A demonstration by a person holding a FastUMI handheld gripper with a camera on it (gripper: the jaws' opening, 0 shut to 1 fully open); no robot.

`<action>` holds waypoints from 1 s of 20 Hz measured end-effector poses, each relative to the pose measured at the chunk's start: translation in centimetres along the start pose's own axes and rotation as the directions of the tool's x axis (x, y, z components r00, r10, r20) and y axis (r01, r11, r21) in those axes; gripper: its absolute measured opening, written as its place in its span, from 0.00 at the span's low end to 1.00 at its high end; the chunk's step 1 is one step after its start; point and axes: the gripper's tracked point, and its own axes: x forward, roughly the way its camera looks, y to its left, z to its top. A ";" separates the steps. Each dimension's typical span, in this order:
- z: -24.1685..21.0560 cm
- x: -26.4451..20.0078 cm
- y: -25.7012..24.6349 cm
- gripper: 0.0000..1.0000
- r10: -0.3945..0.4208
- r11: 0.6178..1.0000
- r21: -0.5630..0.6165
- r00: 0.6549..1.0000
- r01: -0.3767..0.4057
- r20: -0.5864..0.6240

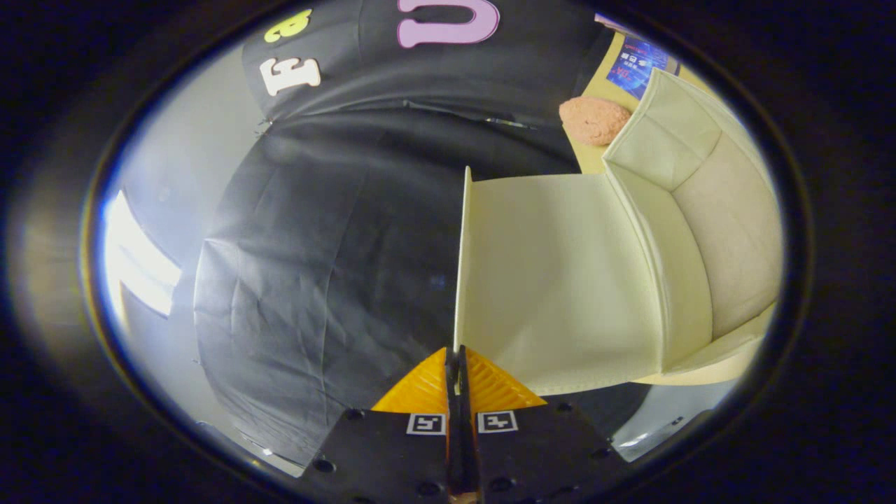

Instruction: Open the storage box then place both shoes into the box .Put the left shoe in first, then the right shoe, with the right side of both shoes facing outward in a uniform manner.

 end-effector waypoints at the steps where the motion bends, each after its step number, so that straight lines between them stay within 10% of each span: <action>1: -0.1 -0.3 -0.7 0.31 -0.019 1.000 -0.020 1.000 0.019 -0.009; 8: -0.2 -2.0 -3.6 0.97 -0.110 0.989 -0.104 0.994 0.108 -0.015; 14: 4.9 -9.9 -8.1 0.98 -0.282 0.921 -0.229 0.946 0.314 0.163; 17: 8.4 -16.3 -12.3 0.98 -0.433 0.826 -0.252 0.854 0.505 0.289; 20: 12.6 -23.8 -17.5 0.99 -0.590 0.622 -0.276 0.670 0.733 0.451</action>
